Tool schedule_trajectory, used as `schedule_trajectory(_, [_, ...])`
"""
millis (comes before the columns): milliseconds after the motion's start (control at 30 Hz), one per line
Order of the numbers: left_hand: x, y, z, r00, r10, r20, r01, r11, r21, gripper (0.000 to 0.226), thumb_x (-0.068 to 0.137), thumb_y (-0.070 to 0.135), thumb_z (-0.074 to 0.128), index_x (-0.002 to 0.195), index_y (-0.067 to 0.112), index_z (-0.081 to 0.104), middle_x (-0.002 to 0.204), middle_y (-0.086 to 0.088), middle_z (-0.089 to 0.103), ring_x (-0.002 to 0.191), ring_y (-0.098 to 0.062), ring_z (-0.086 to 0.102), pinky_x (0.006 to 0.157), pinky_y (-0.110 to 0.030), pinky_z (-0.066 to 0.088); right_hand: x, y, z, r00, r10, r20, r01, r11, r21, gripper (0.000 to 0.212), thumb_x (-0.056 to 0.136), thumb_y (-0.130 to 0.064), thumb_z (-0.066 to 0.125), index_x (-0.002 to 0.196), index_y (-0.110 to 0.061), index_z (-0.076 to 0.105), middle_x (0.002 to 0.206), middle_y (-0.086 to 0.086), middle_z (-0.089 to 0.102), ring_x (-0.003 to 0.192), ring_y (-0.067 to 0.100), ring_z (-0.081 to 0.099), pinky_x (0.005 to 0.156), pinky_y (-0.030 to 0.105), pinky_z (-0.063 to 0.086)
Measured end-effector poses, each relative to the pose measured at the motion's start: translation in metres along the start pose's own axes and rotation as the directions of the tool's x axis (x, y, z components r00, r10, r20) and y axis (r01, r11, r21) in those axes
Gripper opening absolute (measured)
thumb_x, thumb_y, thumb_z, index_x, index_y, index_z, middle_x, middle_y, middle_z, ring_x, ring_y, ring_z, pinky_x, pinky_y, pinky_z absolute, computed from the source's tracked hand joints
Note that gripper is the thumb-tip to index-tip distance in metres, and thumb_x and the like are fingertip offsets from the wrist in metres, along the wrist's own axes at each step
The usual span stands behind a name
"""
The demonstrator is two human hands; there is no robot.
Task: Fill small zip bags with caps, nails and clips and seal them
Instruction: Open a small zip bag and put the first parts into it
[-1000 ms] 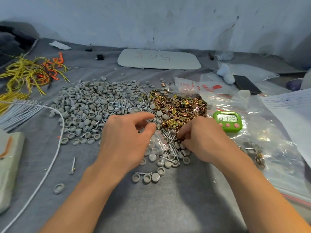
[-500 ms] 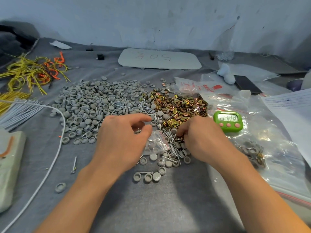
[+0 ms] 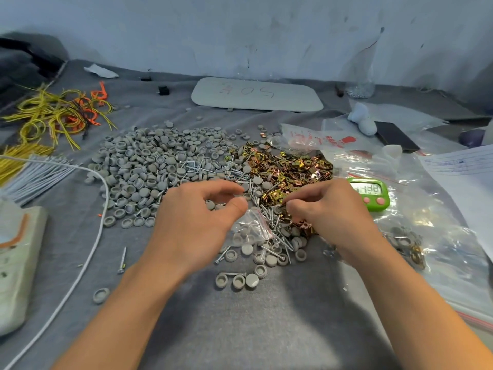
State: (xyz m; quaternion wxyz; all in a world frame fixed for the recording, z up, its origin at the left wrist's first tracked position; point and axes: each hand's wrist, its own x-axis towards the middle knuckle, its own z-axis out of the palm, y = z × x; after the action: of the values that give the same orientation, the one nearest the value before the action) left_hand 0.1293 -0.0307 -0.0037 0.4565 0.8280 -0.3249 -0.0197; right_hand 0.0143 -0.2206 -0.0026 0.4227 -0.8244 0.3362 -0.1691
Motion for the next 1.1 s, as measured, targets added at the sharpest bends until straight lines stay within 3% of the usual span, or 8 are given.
schedule_trajectory(267, [-0.004, 0.007, 0.007, 0.999, 0.042, 0.007, -0.042, 0.997, 0.064, 0.016, 0.08, 0.052, 0.074, 0.095, 0.051, 0.076, 0.087, 0.039, 0.068, 0.094, 0.023, 0.058, 0.08, -0.005, 0.037, -0.004, -0.007, -0.001, 0.978, 0.108, 0.177, -0.184, 0.848, 0.497, 0.007, 0.089, -0.001, 0.074, 0.087, -0.005, 0.08, 0.079, 0.017, 0.078, 0.065, 0.016, 0.074, 0.055, 0.018, 0.055])
schedule_trajectory(367, [-0.003, 0.008, 0.006, 0.993, 0.022, 0.119, -0.042, 0.985, 0.168, 0.057, 0.063, 0.079, 0.063, 0.118, 0.061, 0.065, 0.113, 0.035, 0.067, 0.112, 0.007, 0.059, 0.099, -0.03, 0.048, -0.003, -0.01, -0.001, 0.948, 0.096, 0.303, -0.276, 0.719, 0.638, 0.01, 0.094, -0.003, 0.069, 0.088, -0.004, 0.078, 0.083, 0.017, 0.077, 0.063, 0.015, 0.071, 0.052, 0.018, 0.054])
schedule_trajectory(433, [-0.004, 0.007, 0.004, 0.956, -0.027, 0.292, -0.067, 0.949, 0.309, 0.097, 0.051, 0.092, 0.055, 0.142, 0.066, 0.036, 0.141, 0.03, 0.052, 0.129, -0.005, 0.048, 0.109, -0.04, 0.042, -0.003, -0.01, -0.002, 0.932, 0.064, 0.358, -0.309, 0.658, 0.687, 0.011, 0.095, -0.002, 0.065, 0.091, -0.002, 0.075, 0.079, 0.015, 0.075, 0.061, 0.014, 0.069, 0.051, 0.018, 0.054])
schedule_trajectory(567, [-0.005, 0.0, 0.006, 0.917, -0.08, 0.391, -0.096, 0.907, 0.409, 0.116, 0.056, 0.075, 0.07, 0.152, 0.06, 0.009, 0.137, 0.027, 0.051, 0.12, -0.008, 0.048, 0.107, -0.038, 0.043, -0.002, -0.01, -0.004, 0.892, -0.016, 0.451, -0.352, 0.601, 0.718, 0.016, 0.083, -0.007, 0.067, 0.095, 0.0, 0.074, 0.076, 0.013, 0.07, 0.06, 0.014, 0.064, 0.052, 0.017, 0.052])
schedule_trajectory(667, [-0.003, -0.004, 0.009, 0.942, -0.101, 0.321, -0.028, 0.927, 0.374, 0.112, 0.066, 0.049, 0.087, 0.153, 0.055, 0.018, 0.115, 0.03, 0.05, 0.112, -0.009, 0.055, 0.1, -0.037, 0.049, -0.003, -0.011, -0.002, 0.889, -0.026, 0.457, -0.336, 0.64, 0.691, 0.015, 0.085, -0.006, 0.067, 0.082, -0.006, 0.082, 0.076, 0.013, 0.07, 0.06, 0.014, 0.063, 0.053, 0.019, 0.053])
schedule_trajectory(767, [0.0, -0.009, 0.011, 0.962, -0.071, 0.262, 0.002, 0.967, 0.256, 0.105, 0.065, 0.034, 0.091, 0.149, 0.054, 0.031, 0.109, 0.028, 0.051, 0.099, 0.0, 0.058, 0.083, -0.023, 0.048, -0.004, -0.01, 0.006, 0.952, -0.007, 0.307, -0.165, 0.831, 0.532, 0.025, 0.094, -0.001, 0.067, 0.077, -0.012, 0.082, 0.072, 0.011, 0.072, 0.057, 0.014, 0.06, 0.053, 0.019, 0.049])
schedule_trajectory(867, [0.0, -0.009, 0.013, 0.978, 0.004, 0.211, -0.034, 0.99, 0.136, 0.093, 0.064, 0.033, 0.092, 0.142, 0.051, 0.043, 0.115, 0.026, 0.057, 0.1, 0.01, 0.056, 0.075, -0.008, 0.039, -0.005, -0.016, 0.018, 0.985, -0.051, 0.164, -0.007, 0.943, 0.334, 0.019, 0.091, -0.011, 0.074, 0.079, -0.022, 0.082, 0.064, 0.006, 0.071, 0.053, 0.013, 0.052, 0.055, 0.022, 0.044])
schedule_trajectory(1100, [-0.004, -0.01, 0.009, 0.987, 0.034, 0.158, -0.029, 0.999, -0.033, 0.087, 0.055, 0.044, 0.079, 0.136, 0.054, 0.049, 0.112, 0.027, 0.065, 0.1, 0.013, 0.06, 0.076, -0.007, 0.047, -0.012, -0.041, 0.047, 0.96, -0.164, 0.225, 0.117, 0.972, 0.206, 0.008, 0.085, -0.019, 0.081, 0.084, -0.026, 0.085, 0.073, -0.007, 0.078, 0.075, 0.015, 0.075, 0.08, 0.045, 0.063])
